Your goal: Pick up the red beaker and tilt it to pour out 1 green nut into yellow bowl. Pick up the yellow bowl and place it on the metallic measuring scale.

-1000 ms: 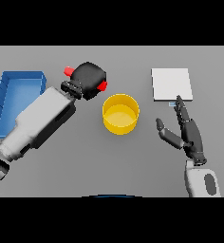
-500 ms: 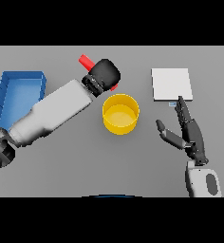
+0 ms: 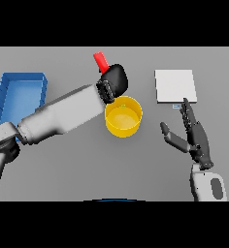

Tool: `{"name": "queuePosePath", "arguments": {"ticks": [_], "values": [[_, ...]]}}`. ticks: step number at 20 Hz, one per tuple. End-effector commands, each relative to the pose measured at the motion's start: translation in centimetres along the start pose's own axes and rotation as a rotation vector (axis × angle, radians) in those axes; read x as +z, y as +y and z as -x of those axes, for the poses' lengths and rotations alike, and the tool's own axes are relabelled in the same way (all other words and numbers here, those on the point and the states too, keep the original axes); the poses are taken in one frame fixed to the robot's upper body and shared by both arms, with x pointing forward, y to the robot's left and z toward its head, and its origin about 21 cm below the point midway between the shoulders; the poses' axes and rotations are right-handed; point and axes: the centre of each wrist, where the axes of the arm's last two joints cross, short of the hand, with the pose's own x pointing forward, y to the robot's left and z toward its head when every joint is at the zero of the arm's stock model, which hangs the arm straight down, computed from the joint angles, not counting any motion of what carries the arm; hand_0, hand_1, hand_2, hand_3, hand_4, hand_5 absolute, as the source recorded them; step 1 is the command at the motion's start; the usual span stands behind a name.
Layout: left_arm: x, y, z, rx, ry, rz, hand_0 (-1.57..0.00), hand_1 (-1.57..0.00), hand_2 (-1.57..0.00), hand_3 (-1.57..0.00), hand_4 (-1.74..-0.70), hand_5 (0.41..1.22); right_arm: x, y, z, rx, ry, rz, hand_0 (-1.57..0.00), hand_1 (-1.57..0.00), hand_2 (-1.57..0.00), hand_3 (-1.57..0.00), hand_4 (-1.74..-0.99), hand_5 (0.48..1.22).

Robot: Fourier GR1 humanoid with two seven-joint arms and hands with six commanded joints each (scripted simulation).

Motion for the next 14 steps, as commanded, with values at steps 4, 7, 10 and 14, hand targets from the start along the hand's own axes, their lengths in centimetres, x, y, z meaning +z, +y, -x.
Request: {"name": "queuePosePath", "arguments": {"ticks": [4,7,10,14], "values": [[-0.5,1.2,-1.1,-0.089,-0.014,0.030,-1.57,-1.57,-1.57,-1.56,-1.74,1.221,-0.1,-0.3,0.1,0.011,0.010,0.005,0.00,0.00,0.00,0.00,-1.280,0.601],[-0.8,1.7,-0.7,-0.160,-0.008,0.045,-1.57,-1.57,-1.57,-1.57,-1.74,1.221,-0.1,-0.1,0.2,0.032,-0.002,0.008,0.00,0.00,0.00,0.00,-1.277,0.598],[-0.9,2.0,-1.0,-0.205,0.002,0.059,-1.57,-1.57,-1.57,-1.57,-1.74,1.221,-0.1,-0.1,0.4,0.030,-0.007,0.016,0.00,0.00,0.00,0.00,-1.264,0.588],[-0.7,2.8,0.0,-0.245,0.017,0.038,-1.57,-1.57,-1.57,-1.57,-1.74,1.221,0.0,-0.1,0.3,0.042,0.008,0.014,0.00,0.00,0.00,0.00,-1.235,0.584]]}}
